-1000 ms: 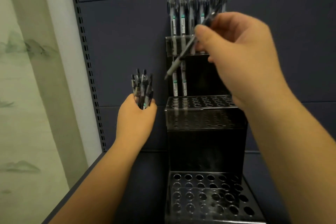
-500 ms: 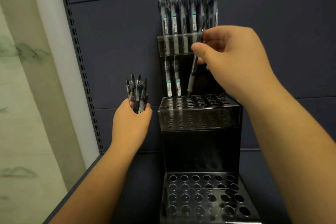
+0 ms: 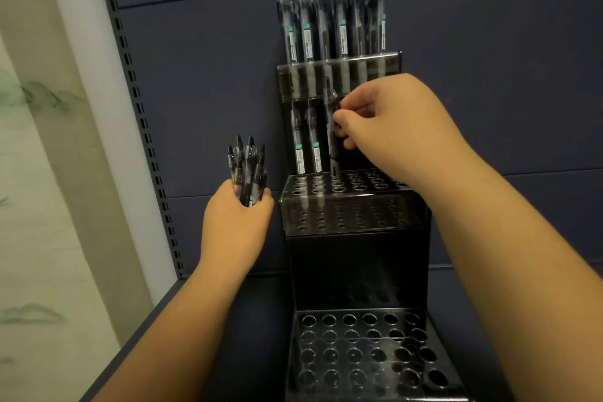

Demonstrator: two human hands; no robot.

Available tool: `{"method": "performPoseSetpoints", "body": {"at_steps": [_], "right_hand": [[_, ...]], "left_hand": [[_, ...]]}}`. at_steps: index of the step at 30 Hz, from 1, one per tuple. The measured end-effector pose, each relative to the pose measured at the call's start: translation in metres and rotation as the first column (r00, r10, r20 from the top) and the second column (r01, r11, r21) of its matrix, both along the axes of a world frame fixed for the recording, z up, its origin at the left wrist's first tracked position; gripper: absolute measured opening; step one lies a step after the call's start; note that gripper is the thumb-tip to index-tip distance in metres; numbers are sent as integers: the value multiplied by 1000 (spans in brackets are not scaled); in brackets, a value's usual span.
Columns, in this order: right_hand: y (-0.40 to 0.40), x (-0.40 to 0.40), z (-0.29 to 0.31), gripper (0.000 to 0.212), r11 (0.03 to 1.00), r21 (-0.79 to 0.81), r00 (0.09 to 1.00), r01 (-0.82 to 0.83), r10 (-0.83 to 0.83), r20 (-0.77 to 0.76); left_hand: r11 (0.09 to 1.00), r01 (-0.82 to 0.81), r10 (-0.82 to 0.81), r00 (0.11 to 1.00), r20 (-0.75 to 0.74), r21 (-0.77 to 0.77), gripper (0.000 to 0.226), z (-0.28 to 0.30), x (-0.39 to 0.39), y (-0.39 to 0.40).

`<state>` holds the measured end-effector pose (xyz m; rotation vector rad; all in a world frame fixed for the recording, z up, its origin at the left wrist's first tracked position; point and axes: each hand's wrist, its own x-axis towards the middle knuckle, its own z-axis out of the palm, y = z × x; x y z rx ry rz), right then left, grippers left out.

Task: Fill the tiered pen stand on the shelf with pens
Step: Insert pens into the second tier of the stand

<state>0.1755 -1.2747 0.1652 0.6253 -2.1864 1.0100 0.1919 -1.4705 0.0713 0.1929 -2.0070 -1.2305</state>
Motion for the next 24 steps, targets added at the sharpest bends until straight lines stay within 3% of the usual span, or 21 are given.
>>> {"method": "performPoseSetpoints", "body": {"at_steps": [7,12,18,24], "right_hand": [[3,2,1,17,997,57,997,57,-60,48],[-1,10,1,25,998,66,992,-19,11,127],[0,10,0,30,984,147,988,100,-116,104],[-3,12,1,30,973,211,984,99,-127,124]], "left_hand": [[1000,-5,5,1000,2,-12,13,1,1,1],[1000,6,-5,1000,9,-14,18,1,3,3],[1000,9,-9,1000,7,-17,18,2,4,5],[1000,12,-12,1000,1,-17,18,3,4,4]]}}
